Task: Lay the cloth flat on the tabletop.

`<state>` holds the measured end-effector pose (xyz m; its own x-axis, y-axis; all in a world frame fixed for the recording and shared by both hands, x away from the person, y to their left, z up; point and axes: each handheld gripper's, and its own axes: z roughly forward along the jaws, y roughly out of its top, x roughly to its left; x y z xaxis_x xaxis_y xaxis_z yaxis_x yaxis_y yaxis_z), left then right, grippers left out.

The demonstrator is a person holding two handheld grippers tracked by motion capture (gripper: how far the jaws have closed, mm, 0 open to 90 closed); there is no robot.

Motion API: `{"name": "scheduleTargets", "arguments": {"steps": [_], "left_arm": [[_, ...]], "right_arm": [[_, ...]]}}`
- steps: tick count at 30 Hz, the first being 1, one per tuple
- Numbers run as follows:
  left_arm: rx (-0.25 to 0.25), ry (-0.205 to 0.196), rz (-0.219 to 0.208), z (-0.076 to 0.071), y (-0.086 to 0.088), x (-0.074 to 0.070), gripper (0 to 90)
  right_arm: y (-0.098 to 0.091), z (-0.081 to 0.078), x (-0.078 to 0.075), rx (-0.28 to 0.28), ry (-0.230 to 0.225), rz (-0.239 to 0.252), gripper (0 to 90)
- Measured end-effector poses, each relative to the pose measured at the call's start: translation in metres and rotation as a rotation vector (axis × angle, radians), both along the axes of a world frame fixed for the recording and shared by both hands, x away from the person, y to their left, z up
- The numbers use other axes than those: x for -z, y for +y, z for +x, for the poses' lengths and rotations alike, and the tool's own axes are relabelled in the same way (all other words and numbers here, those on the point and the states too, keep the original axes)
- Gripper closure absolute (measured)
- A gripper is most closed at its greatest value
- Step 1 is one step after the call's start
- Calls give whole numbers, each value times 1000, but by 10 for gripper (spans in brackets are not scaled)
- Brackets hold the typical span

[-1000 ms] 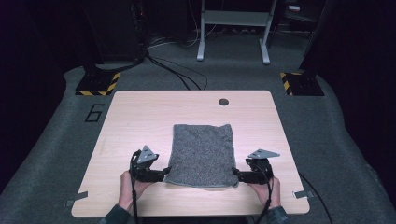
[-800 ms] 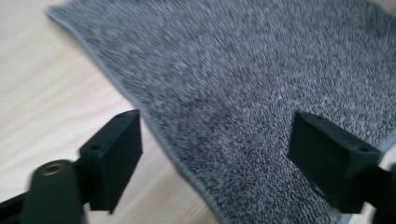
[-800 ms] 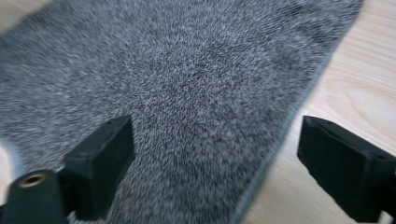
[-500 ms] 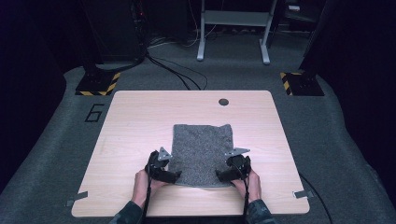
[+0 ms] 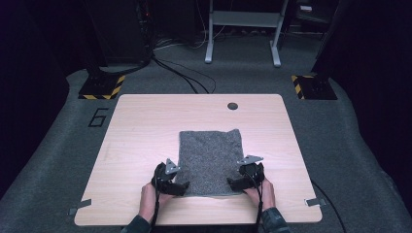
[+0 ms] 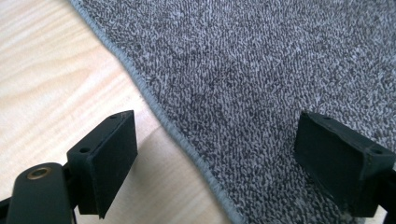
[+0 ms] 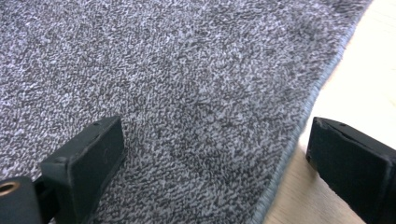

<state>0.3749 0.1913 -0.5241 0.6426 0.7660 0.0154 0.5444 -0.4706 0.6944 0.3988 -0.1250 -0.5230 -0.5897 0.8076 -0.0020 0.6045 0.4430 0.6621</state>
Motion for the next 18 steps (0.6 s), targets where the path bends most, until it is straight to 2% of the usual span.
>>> {"name": "scheduleTargets", "arguments": {"steps": [4, 16, 18], "left_arm": [[-11, -17, -4, -7, -2, 1, 133], [-8, -14, -8, -16, -4, 1, 133], [-9, -20, -10, -17, -4, 2, 134]], "right_arm": [[-3, -3, 1, 13, -8, 4, 41], [-7, -10, 1, 31, -11, 15, 47], [-8, -12, 2, 32, -28, 15, 49]]}}
